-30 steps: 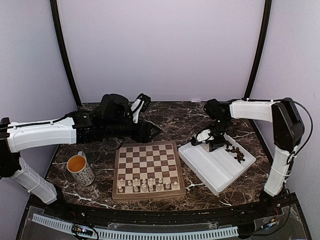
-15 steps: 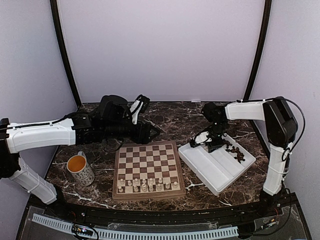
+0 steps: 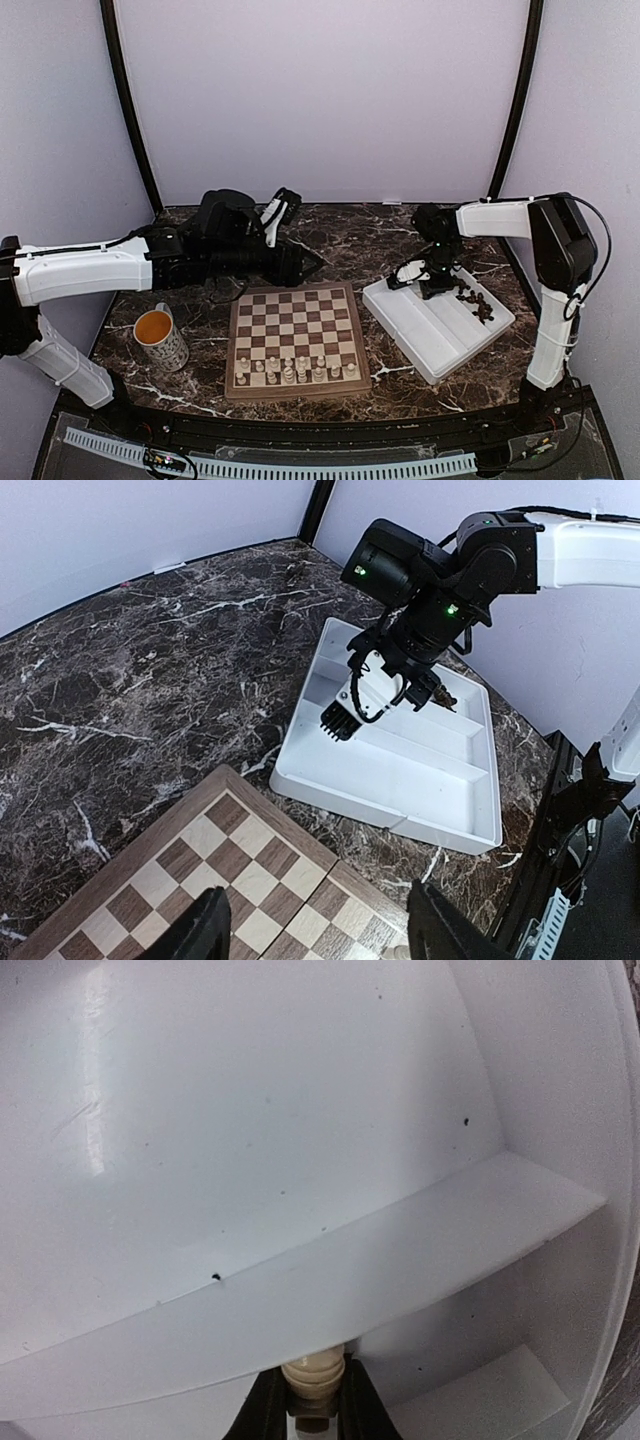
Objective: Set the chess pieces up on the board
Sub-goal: Pick up the chess pile from the storage box.
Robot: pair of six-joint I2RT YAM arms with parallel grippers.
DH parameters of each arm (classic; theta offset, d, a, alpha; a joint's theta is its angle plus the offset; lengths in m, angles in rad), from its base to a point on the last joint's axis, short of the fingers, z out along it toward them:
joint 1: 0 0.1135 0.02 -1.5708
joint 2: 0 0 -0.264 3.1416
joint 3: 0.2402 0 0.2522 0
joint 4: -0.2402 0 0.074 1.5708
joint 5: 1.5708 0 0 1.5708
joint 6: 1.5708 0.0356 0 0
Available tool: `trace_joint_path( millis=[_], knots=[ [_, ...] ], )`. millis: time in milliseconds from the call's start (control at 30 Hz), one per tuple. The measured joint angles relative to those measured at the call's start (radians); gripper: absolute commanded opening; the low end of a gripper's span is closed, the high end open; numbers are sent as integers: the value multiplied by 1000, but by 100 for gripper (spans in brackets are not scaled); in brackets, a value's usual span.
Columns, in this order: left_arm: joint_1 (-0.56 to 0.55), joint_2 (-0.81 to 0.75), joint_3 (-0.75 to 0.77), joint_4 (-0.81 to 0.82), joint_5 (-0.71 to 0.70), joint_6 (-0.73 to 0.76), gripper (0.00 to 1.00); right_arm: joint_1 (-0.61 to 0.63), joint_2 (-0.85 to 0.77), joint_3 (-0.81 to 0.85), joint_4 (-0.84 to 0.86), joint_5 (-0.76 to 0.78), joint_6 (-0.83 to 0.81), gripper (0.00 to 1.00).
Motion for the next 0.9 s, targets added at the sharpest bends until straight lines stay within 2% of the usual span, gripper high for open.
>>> trace_joint_path(
  millis=[267,500,700,900],
  knots=[
    [0,33,1,32,34,0,62,-33,-19,2,-35,-18,85,11],
    [0,107,6,110,85,-29,59,-79,-166,2,-102,-90,158,11],
    [-4,206,35,216,169,-88,56,-62,-278,36,-147,-232,243,12],
    [-40,323,93,334,229,-145,54,11,-345,19,-136,-402,343,12]
  ],
)
